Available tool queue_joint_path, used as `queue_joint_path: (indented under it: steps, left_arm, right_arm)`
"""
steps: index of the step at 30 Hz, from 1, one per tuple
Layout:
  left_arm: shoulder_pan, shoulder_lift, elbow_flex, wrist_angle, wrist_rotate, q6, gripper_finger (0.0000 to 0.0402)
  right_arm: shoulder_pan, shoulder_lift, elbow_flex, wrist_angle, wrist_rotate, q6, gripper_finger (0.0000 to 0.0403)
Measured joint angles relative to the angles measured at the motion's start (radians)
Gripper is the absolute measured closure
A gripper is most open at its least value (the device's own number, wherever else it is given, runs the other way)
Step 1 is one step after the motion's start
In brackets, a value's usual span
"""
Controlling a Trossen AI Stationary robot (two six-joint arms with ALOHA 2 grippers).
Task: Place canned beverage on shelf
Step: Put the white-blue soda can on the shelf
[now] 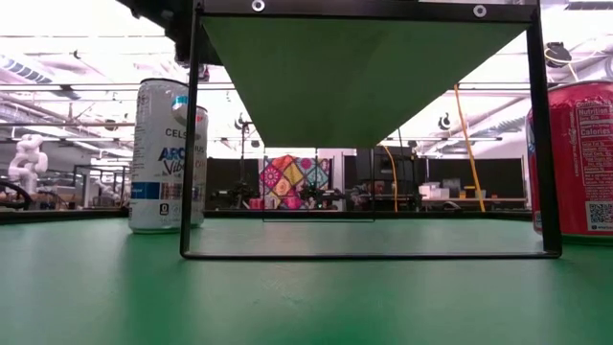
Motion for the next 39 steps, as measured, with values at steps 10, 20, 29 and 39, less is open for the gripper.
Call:
queue_joint_path:
  steps: [10,20,29,39]
  left_arm:
    - [-0.19,-0.063,0.0,-0.141,-0.069,-0.086,0.0047]
    - [-0.274,-0.063,0.011,-0.335,-0.071,-0.175,0.0047]
    - [-0.263,-0.064,0.017,-0.512,-0.072,-0.255,0.0047]
    - [-0.264,-0.064,0.017,-0.538,-0.063,-0.257,0.0047]
  right_arm:
    - [0.212,-0.009,-0.028,-0.022,0.165,0.005,0.0108]
    - [0.427,-0.009,-0.088,-0.02,0.345,0.056,0.0108]
    - [0.571,-0.006,-0.203,0.093,0.419,0.077,0.0108]
    - [0.604,-0.005,-0.317,0.241,0.418,0.062,0.0108]
